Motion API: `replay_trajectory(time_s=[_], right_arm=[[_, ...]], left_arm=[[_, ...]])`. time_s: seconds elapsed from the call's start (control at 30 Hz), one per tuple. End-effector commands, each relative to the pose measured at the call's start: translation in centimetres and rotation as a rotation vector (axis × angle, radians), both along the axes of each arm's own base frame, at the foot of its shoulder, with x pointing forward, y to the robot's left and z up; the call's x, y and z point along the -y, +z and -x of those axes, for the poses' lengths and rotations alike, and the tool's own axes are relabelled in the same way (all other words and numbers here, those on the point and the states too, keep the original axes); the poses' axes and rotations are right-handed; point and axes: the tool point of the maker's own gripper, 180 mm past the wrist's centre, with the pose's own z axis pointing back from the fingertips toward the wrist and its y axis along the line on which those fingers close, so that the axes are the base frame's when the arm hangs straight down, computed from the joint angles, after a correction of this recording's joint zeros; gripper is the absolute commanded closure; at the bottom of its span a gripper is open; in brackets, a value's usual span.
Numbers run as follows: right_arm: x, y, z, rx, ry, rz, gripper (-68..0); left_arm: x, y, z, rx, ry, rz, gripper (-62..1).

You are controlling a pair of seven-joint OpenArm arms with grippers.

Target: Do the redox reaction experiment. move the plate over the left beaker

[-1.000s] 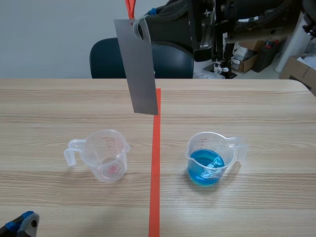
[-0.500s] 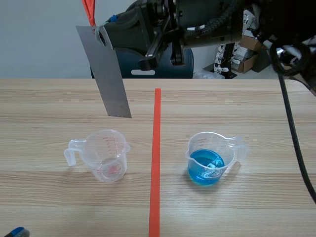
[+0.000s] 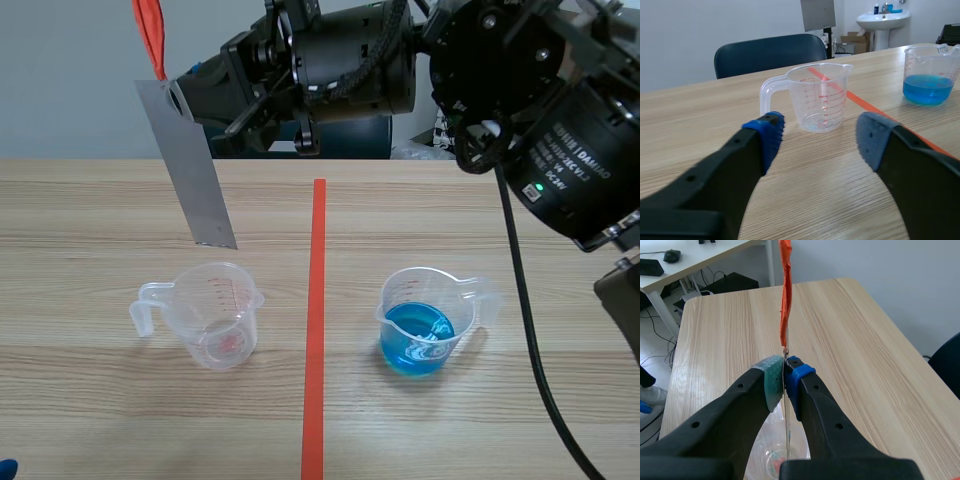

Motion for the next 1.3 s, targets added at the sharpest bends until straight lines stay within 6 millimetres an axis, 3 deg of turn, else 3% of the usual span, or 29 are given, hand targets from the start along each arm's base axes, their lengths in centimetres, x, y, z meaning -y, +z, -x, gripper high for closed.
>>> replay_trajectory(time_s=[0.0,0.07,0.13,0.57,1.27], right_arm=[[-0.3,1.2,-0.2,0.017,0.005,-0.026,-0.6],[-0.8,1.2,0.0,0.012,0.014,-0.026,-0.6],[-1.3,1.2,0.2,0.021,0.021,-0.018,-0.6],[-4.3,-0.4,3.3,0.025,0.133,0.027,-0.6],[-3.0,-0.1,2.6,0.043,0.109,-0.011,-0.6]], left_arm=[[-0.3,1.1,0.0,0.045,-0.009,0.017,-44.6],[-0.4,1.3,-0.1,0.054,-0.007,0.031,-54.3],[-0.5,1.5,-0.4,0.059,-0.007,0.046,-58.3],[-0.4,1.6,-0.7,0.06,-0.01,0.064,-58.3],[-1.0,1.6,-0.9,0.051,0.023,0.111,-58.3]])
